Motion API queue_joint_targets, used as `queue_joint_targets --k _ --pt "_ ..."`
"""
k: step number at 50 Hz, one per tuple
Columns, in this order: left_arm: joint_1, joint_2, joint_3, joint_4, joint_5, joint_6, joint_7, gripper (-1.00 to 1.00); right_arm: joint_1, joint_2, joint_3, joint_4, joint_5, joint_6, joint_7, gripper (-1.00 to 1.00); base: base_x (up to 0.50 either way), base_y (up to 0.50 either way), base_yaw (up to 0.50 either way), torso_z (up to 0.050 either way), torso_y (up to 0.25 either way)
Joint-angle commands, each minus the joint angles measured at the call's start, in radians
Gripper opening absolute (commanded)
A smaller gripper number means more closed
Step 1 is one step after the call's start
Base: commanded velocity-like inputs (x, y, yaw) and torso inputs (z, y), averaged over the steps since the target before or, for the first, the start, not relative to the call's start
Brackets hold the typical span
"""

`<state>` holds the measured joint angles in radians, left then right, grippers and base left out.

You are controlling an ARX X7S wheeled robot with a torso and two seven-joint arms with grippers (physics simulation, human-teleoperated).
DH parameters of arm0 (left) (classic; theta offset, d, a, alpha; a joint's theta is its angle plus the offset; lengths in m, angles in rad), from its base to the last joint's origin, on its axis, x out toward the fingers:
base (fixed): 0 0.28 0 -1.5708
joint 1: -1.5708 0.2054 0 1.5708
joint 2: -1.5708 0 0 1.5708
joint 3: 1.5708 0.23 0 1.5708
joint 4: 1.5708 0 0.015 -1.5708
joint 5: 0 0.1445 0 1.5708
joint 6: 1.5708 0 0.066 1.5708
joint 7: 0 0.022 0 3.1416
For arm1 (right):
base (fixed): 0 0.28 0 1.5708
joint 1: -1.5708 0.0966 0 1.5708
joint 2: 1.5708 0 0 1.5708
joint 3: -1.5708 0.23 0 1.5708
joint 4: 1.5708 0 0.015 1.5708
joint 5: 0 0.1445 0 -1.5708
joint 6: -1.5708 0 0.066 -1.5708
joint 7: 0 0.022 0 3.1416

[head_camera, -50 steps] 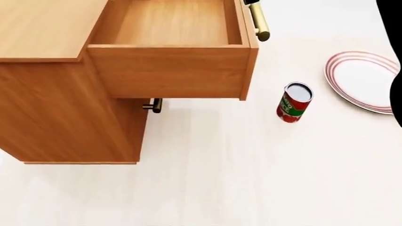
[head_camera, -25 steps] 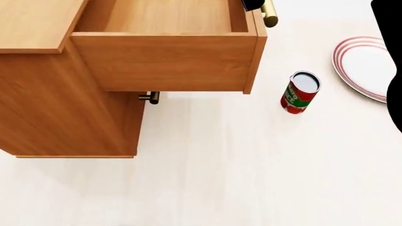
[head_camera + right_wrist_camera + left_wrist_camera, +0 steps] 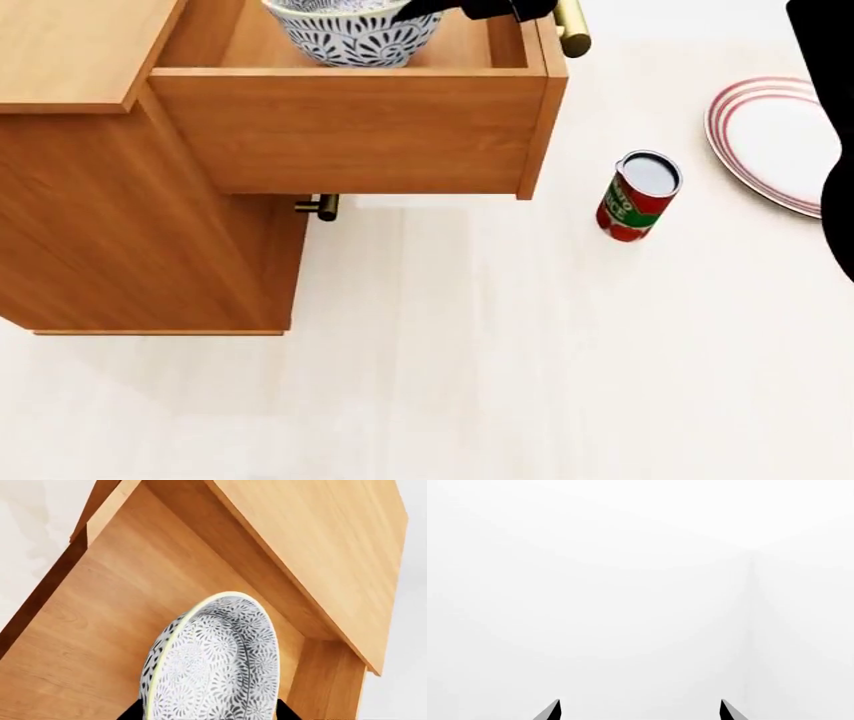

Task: Put the bowl in the top drawer of the cabinet.

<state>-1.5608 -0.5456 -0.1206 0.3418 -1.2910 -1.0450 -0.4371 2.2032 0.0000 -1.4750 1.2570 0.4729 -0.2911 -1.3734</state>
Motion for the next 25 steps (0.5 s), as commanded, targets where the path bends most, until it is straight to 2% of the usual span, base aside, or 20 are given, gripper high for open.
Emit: queue_joint_targets --k 1,9,25 --pt "0.000 -0.003 0.003 -0.001 -0.003 0.003 0.000 1.00 0.004 0.000 0.006 0.003 0.002 0.011 -0.001 1.00 0.00 0.00 0.00 0.000 0.000" --pt "0.001 -0.003 0.003 -0.003 -0.009 0.006 -0.001 1.00 0.008 0.000 0.009 0.009 0.000 0.022 -0.010 1.00 0.00 0.00 0.00 -0.001 0.024" --pt "0.004 -0.003 0.004 -0.003 -0.011 0.020 0.007 1.00 0.018 0.000 0.017 0.021 -0.004 0.054 -0.043 1.00 0.00 0.00 0.00 -0.011 0.150"
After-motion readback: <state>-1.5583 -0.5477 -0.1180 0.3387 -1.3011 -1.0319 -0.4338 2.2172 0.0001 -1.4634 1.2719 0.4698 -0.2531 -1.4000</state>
